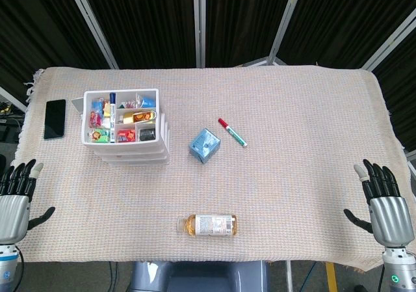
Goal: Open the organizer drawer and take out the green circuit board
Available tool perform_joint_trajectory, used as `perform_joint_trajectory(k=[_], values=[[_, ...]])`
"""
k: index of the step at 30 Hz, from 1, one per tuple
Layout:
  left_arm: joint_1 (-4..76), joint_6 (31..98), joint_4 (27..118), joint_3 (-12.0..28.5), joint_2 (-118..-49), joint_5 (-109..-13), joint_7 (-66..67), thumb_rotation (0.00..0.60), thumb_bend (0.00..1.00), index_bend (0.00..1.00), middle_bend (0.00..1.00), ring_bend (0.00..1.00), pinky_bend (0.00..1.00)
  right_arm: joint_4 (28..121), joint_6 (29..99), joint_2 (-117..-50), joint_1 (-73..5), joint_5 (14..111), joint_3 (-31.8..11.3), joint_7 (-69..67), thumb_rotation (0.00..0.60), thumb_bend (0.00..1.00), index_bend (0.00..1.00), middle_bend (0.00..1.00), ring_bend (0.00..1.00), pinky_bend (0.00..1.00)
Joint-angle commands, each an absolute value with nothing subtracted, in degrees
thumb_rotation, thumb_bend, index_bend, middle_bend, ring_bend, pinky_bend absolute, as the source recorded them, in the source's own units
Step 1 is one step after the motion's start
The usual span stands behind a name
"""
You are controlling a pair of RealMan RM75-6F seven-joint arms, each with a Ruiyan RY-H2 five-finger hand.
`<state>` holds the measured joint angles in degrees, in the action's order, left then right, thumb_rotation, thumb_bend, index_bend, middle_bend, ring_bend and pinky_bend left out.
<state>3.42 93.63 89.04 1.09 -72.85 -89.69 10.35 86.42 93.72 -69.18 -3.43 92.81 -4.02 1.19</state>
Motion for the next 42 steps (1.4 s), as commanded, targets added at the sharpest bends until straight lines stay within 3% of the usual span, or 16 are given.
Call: perform_joint_trajectory(k=[1,22,28,30,32,34,37,42], values=[[3.42,93.54,89.13,1.11,-72.89,-89.78,10.57,0.6,0.13,0.0,0.0,0.0,0.0,86.56,93.67,-69.15,-3.4,92.85,-3.94,1.24,0.6,0.03,0.06,0.0,0.0,0.0],[3.68,91.22,89.36,1.16,-72.87,-89.08,10.43,0.6,0.13,0.0,0.0,0.0,0.0,87.68,92.98,-69.03,-3.51,92.5,-4.0,1.39,0.6,0.03,0.06,0.0,0.0,0.0],[3.94,90.92,89.88,1.41,-73.33,-89.21,10.32,0.6,0.18,0.0,0.0,0.01,0.02,87.79,92.49,-68.96,-3.48,92.32,-3.76,1.22,0.6,0.03,0.06,0.0,0.0,0.0],[4.19,90.89,90.19,1.64,-73.85,-89.45,9.54,0.6,0.24,0.0,0.09,0.17,0.16,88.03,92.64,-68.83,-3.41,92.43,-3.73,0.97,0.6,0.03,0.06,0.0,0.0,0.0],[4.43,92.29,89.74,2.7,-75.34,-90.04,7.51,0.6,0.35,0.0,0.4,0.5,0.44,88.27,92.83,-68.65,-3.33,92.67,-3.65,0.8,0.6,0.03,0.07,0.0,0.0,0.0],[4.75,93.44,88.93,3.53,-77.38,-90.68,3.93,0.6,0.45,0.0,0.58,0.66,0.57,88.51,92.89,-68.46,-3.23,92.76,-3.54,0.53,0.6,0.03,0.07,0.0,0.0,0.0],[5.46,91.83,89.67,3.16,-78.52,-90.62,-2.48,0.6,0.54,0.0,0.69,0.75,0.66,88.73,92.74,-68.31,-3.2,92.79,-3.4,0.27,0.6,0.03,0.07,0.0,0.0,0.0],[8.18,83.63,93.38,1.61,-76.99,-88.81,-13.4,0.6,0.57,0.0,0.76,0.81,0.71,89.14,91.95,-68.12,-3.3,92.9,-2.95,0.25,0.6,0.03,0.07,0.0,0.0,0.0]])
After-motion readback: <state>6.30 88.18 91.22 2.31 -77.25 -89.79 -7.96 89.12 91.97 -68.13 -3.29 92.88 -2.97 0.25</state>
